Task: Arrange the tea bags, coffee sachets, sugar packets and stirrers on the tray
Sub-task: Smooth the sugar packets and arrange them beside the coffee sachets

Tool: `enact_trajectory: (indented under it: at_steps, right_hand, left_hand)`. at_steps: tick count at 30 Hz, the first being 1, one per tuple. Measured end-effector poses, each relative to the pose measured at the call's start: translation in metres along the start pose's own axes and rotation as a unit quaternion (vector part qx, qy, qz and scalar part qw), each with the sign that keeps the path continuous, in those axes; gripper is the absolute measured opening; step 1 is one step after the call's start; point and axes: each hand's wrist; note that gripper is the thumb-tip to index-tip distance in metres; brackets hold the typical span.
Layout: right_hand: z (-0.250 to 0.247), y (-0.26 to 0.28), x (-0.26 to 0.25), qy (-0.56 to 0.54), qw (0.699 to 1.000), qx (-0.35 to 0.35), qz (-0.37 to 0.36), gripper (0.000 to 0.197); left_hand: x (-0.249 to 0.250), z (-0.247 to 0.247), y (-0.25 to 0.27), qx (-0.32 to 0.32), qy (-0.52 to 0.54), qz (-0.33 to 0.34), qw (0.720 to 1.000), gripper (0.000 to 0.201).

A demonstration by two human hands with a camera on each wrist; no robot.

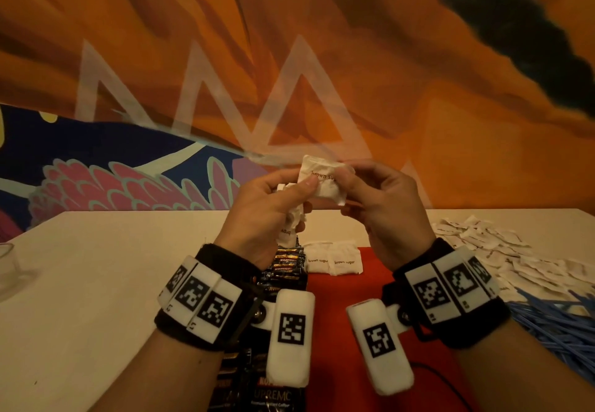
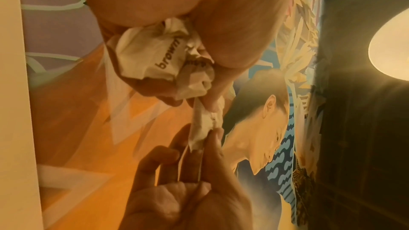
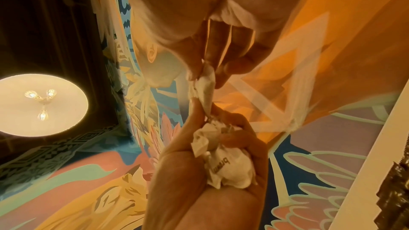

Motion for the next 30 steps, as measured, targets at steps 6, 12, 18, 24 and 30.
enact_trajectory:
  at_steps: [6,12,18,24,30]
  right_hand:
    - [-0.004,-0.001,0.001,0.014,0.996,-0.066,0.055,0.026]
    - [-0.010,-0.004,0.005,0.146,0.987,-0.071,-0.003,0.007]
    - [-0.030,-0.018,0.011,0.245,0.965,-0.077,0.047,0.015]
    - [-0.045,-0.044,0.053,0.450,0.858,-0.119,0.215,0.026]
    - [-0.037,-0.056,0.075,0.521,0.803,-0.115,0.265,0.022]
  left_hand:
    - [-0.002,0.000,0.000,0.026,-0.009,0.002,1.000,0.011]
    - [0.001,-0.002,-0.001,0.060,-0.014,-0.009,0.998,0.020]
    - [0.005,-0.010,-0.006,0.131,-0.046,0.010,0.990,0.017]
    - [0.020,-0.023,-0.008,0.131,0.053,-0.024,0.990,0.013]
    - [0.023,-0.027,-0.010,0.124,0.076,-0.018,0.989,0.012]
Point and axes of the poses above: each hand's wrist, its own y-axis away from the middle knuckle, its own z-axis out of the palm, x = y × z, and after that the axes turned 6 degrees about z, right-handed
